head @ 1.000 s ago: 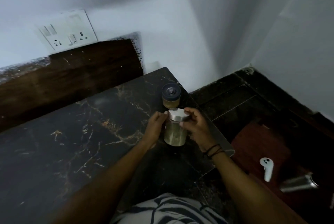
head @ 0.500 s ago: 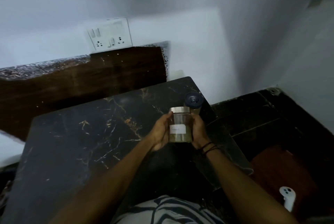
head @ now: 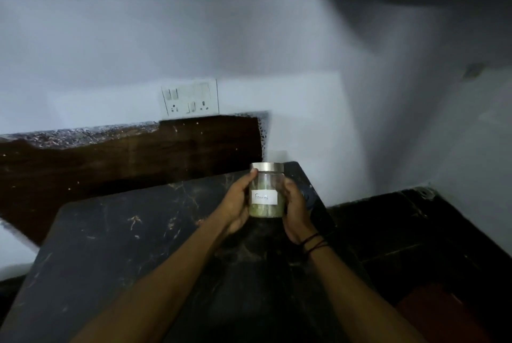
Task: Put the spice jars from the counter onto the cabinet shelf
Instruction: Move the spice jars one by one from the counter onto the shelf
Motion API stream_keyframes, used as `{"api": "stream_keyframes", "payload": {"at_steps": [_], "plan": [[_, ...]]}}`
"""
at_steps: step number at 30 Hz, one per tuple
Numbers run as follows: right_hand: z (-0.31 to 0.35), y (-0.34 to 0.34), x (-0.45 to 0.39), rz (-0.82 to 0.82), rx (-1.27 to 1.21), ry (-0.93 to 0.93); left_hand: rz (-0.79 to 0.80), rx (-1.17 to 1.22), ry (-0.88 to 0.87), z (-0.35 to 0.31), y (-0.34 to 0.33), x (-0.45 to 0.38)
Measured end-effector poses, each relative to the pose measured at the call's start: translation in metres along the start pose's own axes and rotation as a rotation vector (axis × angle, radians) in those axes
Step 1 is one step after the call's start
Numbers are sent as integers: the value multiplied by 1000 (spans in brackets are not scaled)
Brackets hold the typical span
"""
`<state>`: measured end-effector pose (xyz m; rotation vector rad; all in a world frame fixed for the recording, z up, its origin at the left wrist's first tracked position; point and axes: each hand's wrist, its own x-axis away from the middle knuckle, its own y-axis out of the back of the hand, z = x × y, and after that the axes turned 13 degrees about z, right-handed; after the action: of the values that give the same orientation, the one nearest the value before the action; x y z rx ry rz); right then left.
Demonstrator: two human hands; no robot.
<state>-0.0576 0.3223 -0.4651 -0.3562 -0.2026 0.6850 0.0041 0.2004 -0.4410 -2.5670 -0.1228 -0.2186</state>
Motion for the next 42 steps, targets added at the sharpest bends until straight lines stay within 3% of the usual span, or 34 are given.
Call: {"api": "stream_keyframes", "payload": {"at_steps": [7,11,16,25,30,35,42], "plan": [[120,-46,-27,201,147,301,60,-126,-246,-119,-47,-14],[193,-71,-38,248,111,438,83,-154,-389,-190,-79,-12],[264,-99,-53,144,170,588,128,-298,-560,-263,-115,-7],[344,-129,-61,61,203,808,61,-450,-828,-321,-155,-15],[382,-131,-77,80,269,817,-92,-588,-928,-361,-175,-24],[413,-134,-109,-87,512,838,-220,-622,-975,-397,-191,-50],[445,-130,-168,-280,874,822,-444,-1002,-951,-428,-206,-103]]}}
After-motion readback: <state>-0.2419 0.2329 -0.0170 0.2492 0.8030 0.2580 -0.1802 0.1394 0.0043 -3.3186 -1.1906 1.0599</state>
